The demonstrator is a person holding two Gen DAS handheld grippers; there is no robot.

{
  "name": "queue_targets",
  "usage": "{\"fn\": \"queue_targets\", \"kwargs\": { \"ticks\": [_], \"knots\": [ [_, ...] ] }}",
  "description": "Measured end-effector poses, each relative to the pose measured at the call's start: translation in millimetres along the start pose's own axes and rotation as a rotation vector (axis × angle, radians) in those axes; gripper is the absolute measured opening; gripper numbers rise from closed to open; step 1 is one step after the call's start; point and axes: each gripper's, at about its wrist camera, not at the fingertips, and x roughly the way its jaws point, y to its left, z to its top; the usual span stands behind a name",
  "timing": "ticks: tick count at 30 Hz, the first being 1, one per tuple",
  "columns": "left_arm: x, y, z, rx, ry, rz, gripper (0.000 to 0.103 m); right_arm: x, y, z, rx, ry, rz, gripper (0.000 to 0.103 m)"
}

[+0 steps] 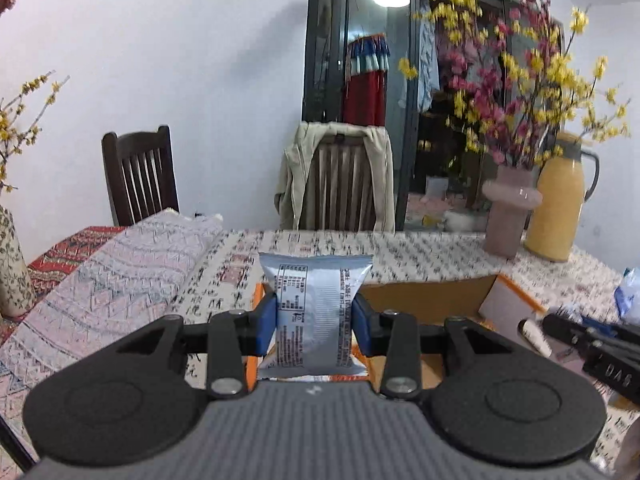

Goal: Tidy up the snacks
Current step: 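Open both grippers to drop the packets into the box, then move both grippers back from the box to the snack pile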

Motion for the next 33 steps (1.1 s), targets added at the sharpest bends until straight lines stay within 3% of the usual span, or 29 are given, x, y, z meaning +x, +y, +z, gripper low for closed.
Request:
{"fn": "queue_targets", "kwargs": {
  "ticks": [5,7,9,10,11,13,14,22,33],
  "knots": [
    [5,2,-5,-0.004,0.021,-0.01,0.04,3,0,-6,-0.011,0.03,-0.012,0.024],
    [3,3,-6,-0.012,0.015,-0.008,0.043,3,2,-6,-0.014,0.032,-0.013,0.03],
    [0,5,-6,-0.024,0.002,-0.016,0.059,2,0,-6,-0.006,0.031,-0.012,0.036],
    [-3,6,-6,-0.032,-0.014,-0.017,0.073,1,-1,-6,0.002,0.029,-0.014,0.041],
    [-5,6,-5,-0.037,-0.026,-0.01,0.088,0,-2,-5,0.012,0.028,-0.009,0.047],
    [-12,8,-5,-0.055,-0.065,0.007,0.103,-3,-4,-5,0.033,0.02,-0.003,0.1],
    [-15,9,-4,-0.064,-0.083,0.015,0.103,-4,-4,-5,0.037,0.011,-0.009,0.103],
    [-9,16,-3,-0.106,-0.07,0.042,0.103,-1,-6,-6,0.055,0.013,-0.026,0.103],
    [-34,24,12,-0.137,-0.13,0.061,0.103,-20,-3,4,0.042,-0.037,-0.03,0.103]
  ]
}}
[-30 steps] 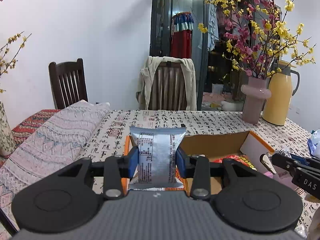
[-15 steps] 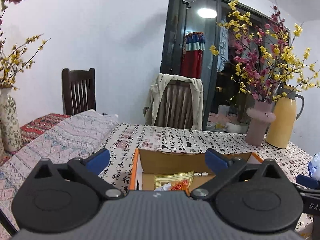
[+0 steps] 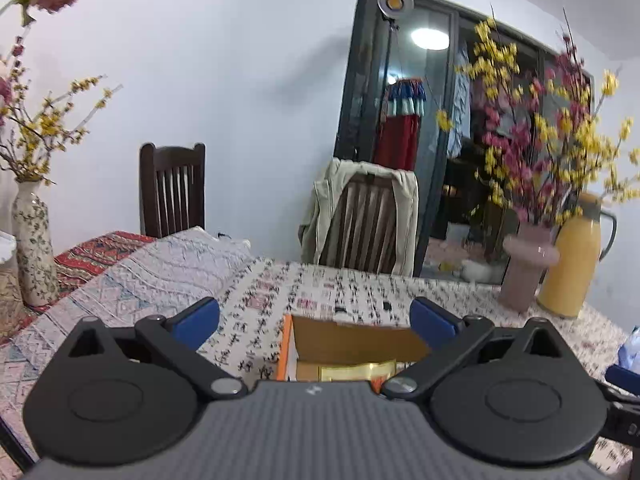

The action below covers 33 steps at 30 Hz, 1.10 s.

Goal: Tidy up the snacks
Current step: 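Move both grippers back from the box to the snack pile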

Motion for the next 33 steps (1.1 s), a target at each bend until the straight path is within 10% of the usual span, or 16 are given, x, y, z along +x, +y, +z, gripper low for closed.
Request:
{"fn": "queue_targets", "kwargs": {
  "ticks": [14,33],
  "knots": [
    [-55,61,-21,-0.046,0.058,0.082,0.103,-71,-11,-20,-0.078,0.037,-0.025,0.103],
    [-49,99,-99,-0.058,0.145,0.223,0.103,-65,-48,-75,-0.055,0.185,-0.094,0.103]
  ]
}}
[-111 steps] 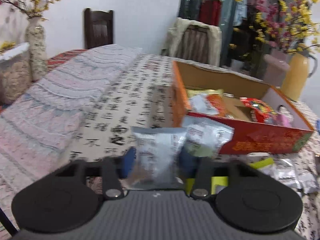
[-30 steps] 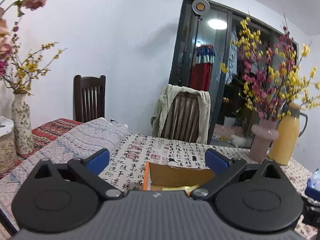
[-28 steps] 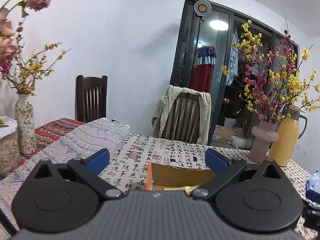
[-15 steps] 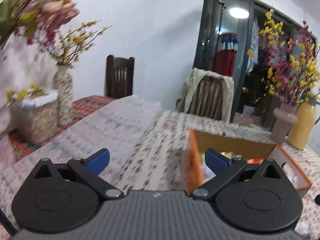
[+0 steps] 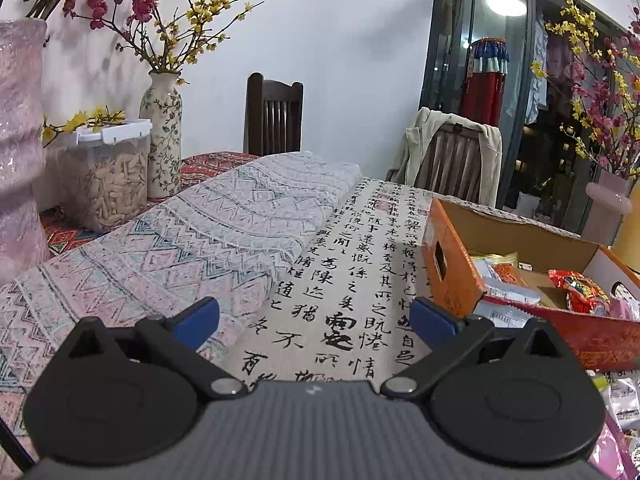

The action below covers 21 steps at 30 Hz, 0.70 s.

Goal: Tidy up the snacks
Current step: 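Move both grippers back from the box to the snack pile, then grasp the gold wafer packet with the right gripper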

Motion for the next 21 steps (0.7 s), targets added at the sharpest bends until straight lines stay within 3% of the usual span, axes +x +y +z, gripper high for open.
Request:
{"fn": "queue_targets", "kwargs": {
  "ticks": [13,21],
  "knots": [
    [3,2,0,-0.02,0.009,-0.016,0.103,6,-1,2,0.015,0.03,0.001,0.103],
    [4,5,0,-0.035,0.023,-0.039,0.103,13,11,2,-0.016,0.17,0.033,0.103]
  ]
}}
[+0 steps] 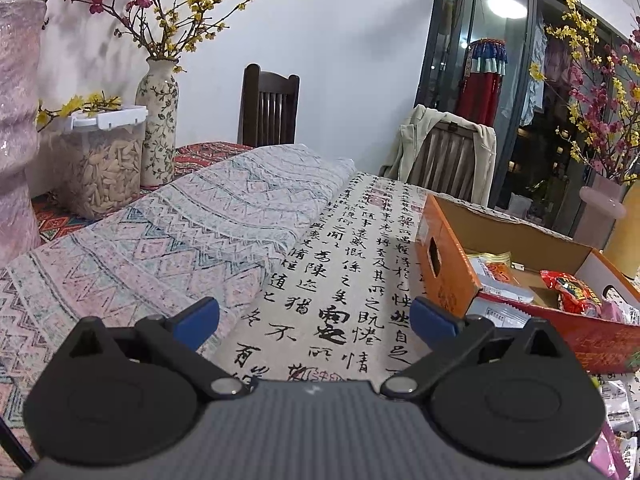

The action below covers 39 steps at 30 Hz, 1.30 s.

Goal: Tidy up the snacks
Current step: 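Grasp the gold wafer packet with the right gripper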

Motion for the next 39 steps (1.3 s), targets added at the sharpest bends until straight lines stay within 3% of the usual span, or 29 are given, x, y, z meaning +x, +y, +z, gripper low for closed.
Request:
{"fn": "queue_targets", "kwargs": {
  "ticks": [5,11,17,20,22,25,31,39],
  "knots": [
    [-1,2,0,-0.007,-0.003,-0.006,0.103,11,9,-2,0.008,0.088,-0.037,0.103],
    [-2,3,0,-0.014,-0.007,-0.011,0.103,17,17,-2,-0.009,0.119,-0.107,0.103],
    [-3,4,-1,-0.023,-0.012,-0.02,0.103,18,20,-1,-0.043,0.129,-0.077,0.101],
    [-3,4,-1,-0.023,-0.01,-0.024,0.103,12,26,-3,-0.066,0.093,-0.044,0.073],
    [-3,4,-1,-0.024,-0.009,-0.027,0.103,7,31,-5,-0.079,0.063,-0.021,0.038],
    [-3,4,-1,-0.024,-0.008,-0.029,0.103,-1,37,-10,-0.089,0.023,0.001,0.014],
    [-3,4,-1,-0.023,-0.007,-0.027,0.103,-23,38,-18,-0.056,-0.142,-0.009,0.014],
    [-2,4,-1,-0.02,-0.002,-0.023,0.103,-23,37,-16,-0.062,-0.179,-0.021,0.014]
  ]
}}
